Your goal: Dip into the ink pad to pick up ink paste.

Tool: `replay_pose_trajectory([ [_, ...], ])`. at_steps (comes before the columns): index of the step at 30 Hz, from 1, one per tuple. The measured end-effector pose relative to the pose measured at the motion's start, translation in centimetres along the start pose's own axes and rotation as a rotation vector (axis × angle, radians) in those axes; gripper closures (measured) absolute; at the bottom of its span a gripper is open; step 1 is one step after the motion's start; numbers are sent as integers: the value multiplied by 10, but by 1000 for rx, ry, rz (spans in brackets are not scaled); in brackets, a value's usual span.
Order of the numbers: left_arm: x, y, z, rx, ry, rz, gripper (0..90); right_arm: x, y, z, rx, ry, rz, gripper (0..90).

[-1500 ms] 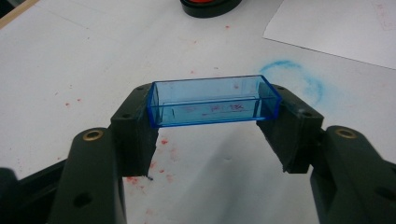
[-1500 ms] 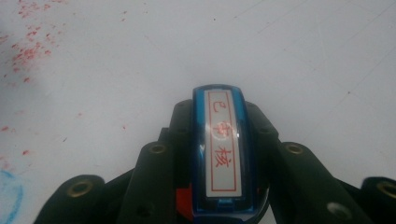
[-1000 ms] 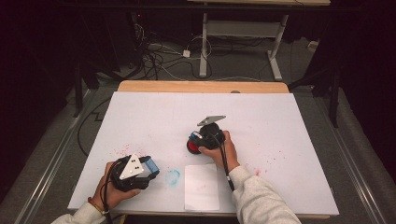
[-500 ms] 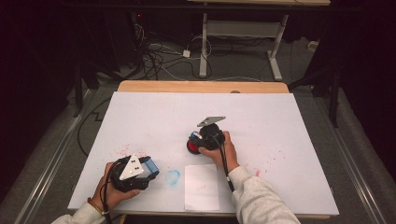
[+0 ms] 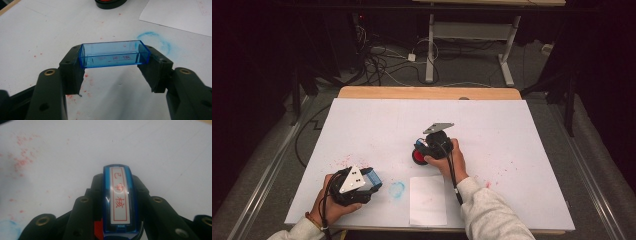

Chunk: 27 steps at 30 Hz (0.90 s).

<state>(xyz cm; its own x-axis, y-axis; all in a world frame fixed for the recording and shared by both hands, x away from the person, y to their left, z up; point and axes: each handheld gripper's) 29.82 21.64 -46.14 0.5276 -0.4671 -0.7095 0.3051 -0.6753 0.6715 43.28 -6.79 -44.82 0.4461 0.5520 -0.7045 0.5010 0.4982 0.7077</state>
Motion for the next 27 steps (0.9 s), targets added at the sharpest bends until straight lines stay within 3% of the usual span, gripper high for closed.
replay_pose_trajectory([
  [8, 0, 0, 0, -2, -1, 2, 390, -35, 24, -9, -41, -15, 83, 698],
  [13, 0, 0, 0, -2, 0, 2, 390, -45, 32, -17, -76, -30, 100, 698],
  [20, 0, 0, 0, -1, 1, -1, 389, -43, 32, -19, -73, -28, 92, 698],
  [27, 0, 0, 0, 2, 1, -2, 390, -24, 21, -19, -85, -37, 51, 698],
])
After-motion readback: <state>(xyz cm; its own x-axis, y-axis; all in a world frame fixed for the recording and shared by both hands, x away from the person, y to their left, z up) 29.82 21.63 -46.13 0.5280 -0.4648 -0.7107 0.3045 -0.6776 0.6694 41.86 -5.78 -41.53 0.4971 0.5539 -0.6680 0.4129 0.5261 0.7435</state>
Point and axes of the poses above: each handheld gripper's, and its own axes: x roughly forward along the jaws, y roughly out of its top, z roughly to its right, and after that the axes turned 5 degrees about -z, right-handed
